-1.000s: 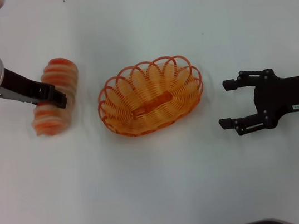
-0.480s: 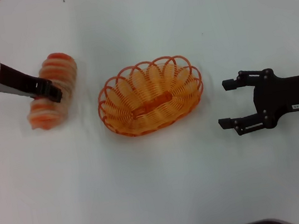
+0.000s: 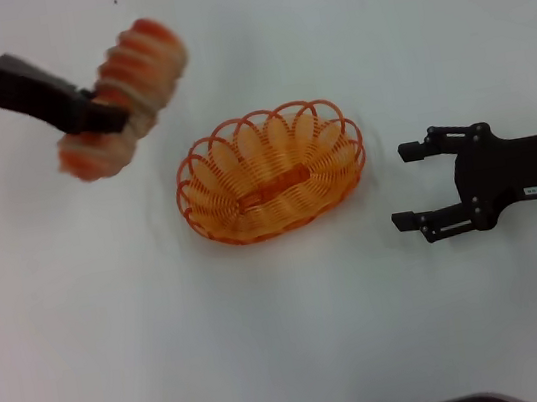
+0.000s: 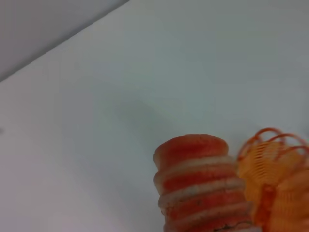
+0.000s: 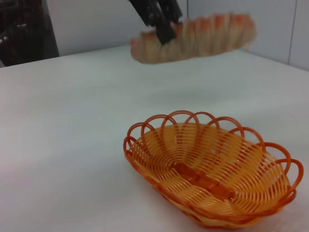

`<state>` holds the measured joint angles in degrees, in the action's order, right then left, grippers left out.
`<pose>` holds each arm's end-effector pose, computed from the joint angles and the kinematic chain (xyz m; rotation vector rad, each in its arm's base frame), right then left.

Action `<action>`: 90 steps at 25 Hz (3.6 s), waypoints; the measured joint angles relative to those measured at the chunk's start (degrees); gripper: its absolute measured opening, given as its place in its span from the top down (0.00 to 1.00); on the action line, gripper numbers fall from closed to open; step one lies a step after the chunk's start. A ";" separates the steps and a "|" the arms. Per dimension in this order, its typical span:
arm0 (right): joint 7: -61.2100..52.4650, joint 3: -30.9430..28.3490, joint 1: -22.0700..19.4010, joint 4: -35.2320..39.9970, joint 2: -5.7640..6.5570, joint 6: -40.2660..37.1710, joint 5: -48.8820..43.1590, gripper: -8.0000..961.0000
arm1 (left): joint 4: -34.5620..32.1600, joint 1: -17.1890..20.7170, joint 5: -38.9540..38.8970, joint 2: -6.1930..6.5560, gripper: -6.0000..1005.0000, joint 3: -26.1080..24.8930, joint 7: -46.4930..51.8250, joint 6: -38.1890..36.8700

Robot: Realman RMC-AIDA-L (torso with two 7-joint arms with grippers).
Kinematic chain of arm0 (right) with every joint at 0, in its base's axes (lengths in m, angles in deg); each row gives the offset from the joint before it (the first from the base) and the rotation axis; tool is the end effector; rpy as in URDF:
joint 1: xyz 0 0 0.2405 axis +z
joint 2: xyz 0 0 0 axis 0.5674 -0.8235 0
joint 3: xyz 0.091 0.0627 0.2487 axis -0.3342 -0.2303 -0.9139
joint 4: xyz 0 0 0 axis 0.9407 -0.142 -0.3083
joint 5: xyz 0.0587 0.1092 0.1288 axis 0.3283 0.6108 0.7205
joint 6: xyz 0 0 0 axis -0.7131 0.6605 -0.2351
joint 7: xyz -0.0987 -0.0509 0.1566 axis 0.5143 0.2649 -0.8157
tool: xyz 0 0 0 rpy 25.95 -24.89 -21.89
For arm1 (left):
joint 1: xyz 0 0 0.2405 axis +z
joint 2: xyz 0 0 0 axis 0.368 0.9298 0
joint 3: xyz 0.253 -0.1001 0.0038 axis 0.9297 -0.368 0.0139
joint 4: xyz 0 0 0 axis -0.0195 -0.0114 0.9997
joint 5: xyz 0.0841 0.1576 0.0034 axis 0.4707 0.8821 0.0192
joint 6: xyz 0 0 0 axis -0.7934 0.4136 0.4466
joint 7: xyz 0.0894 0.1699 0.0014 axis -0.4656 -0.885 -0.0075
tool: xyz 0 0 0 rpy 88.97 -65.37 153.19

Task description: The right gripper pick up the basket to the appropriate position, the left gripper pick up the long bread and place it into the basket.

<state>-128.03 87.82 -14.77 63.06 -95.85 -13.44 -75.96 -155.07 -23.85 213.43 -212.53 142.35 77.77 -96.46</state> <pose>0.3065 0.2681 -0.0622 -2.7557 0.4394 0.4382 -0.1791 0.3746 -0.0371 -2.7201 -0.8224 0.2272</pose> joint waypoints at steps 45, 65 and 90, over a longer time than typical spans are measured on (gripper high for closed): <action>-0.09 -0.69 0.41 -0.26 0.26 -1.06 0.68 0.02 | 7.38 20.03 -37.78 -0.39 0.07 2.77 -32.70 5.48; 0.60 -2.82 0.68 0.11 0.41 1.63 0.71 0.02 | 28.49 30.67 -36.16 1.56 0.06 -9.26 -56.09 2.78; 0.71 -5.51 0.50 -0.48 0.26 0.47 0.71 0.02 | 29.73 30.65 -36.07 1.55 0.06 -9.54 -57.43 4.64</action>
<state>-127.32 82.30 -14.27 62.58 -95.58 -12.96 -75.25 -125.34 6.80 177.36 -210.98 132.80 20.34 -91.82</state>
